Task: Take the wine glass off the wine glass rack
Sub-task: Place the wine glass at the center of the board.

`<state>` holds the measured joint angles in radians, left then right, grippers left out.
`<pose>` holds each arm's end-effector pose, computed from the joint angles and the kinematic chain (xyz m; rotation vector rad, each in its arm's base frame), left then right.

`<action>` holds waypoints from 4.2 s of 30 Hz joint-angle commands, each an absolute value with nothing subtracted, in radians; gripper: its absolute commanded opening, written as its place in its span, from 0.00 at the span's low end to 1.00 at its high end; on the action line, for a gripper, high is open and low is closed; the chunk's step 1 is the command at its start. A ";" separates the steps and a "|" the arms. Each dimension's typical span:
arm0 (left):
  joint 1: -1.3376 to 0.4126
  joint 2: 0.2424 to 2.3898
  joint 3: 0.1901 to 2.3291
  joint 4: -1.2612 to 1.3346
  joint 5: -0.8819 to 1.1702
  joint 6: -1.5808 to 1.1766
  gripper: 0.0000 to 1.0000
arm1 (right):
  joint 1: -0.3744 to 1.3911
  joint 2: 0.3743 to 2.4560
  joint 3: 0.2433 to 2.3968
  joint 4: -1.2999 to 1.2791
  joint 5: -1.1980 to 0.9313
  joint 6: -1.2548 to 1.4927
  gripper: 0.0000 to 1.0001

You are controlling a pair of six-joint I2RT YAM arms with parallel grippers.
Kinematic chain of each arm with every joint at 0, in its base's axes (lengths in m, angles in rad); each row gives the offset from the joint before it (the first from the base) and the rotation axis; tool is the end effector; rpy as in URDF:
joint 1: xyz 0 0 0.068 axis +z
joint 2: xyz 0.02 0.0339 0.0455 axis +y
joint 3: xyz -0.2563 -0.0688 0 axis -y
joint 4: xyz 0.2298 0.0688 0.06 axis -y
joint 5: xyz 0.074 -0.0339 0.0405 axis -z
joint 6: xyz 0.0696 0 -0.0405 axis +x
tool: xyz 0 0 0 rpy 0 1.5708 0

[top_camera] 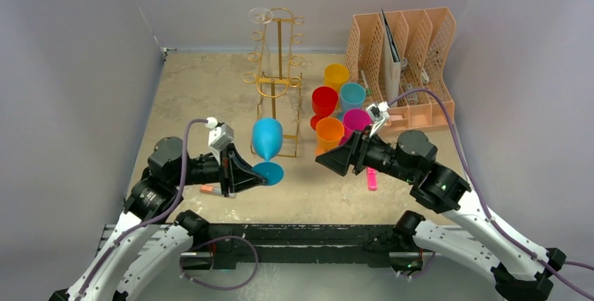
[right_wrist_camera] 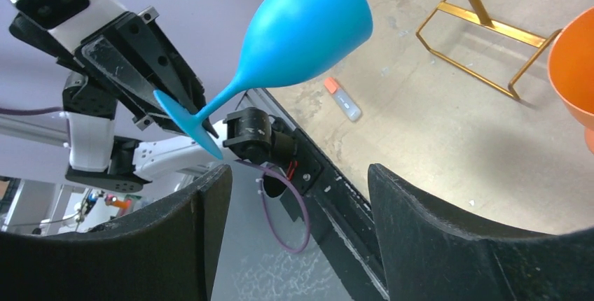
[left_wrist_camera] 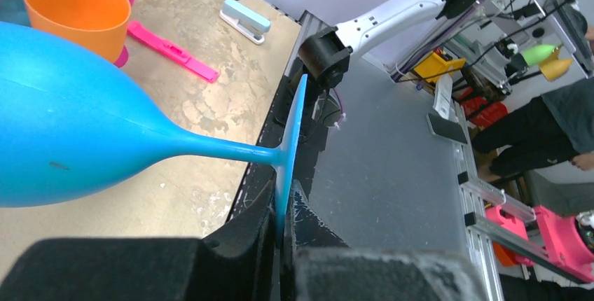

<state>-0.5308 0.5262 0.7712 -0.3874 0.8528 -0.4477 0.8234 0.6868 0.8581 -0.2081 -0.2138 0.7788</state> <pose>0.0816 -0.1087 0.3392 0.7643 1.7269 -1.4204 0.1115 0.1420 0.3691 -0.2250 1.7857 1.3728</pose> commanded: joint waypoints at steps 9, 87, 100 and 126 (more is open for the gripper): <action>-0.534 0.472 0.753 -0.339 1.051 -0.217 0.00 | 0.821 0.703 0.883 -0.206 -0.221 0.737 0.74; -0.533 0.614 0.743 -0.267 1.411 -0.070 0.00 | 0.627 1.009 1.068 -0.123 -0.691 0.829 0.75; -0.533 0.636 0.742 -0.317 1.408 0.039 0.00 | 0.627 1.135 1.017 0.194 -0.982 1.067 0.53; -0.534 0.656 0.759 -0.441 1.298 0.149 0.00 | 0.596 1.105 1.010 0.189 -1.058 1.183 0.32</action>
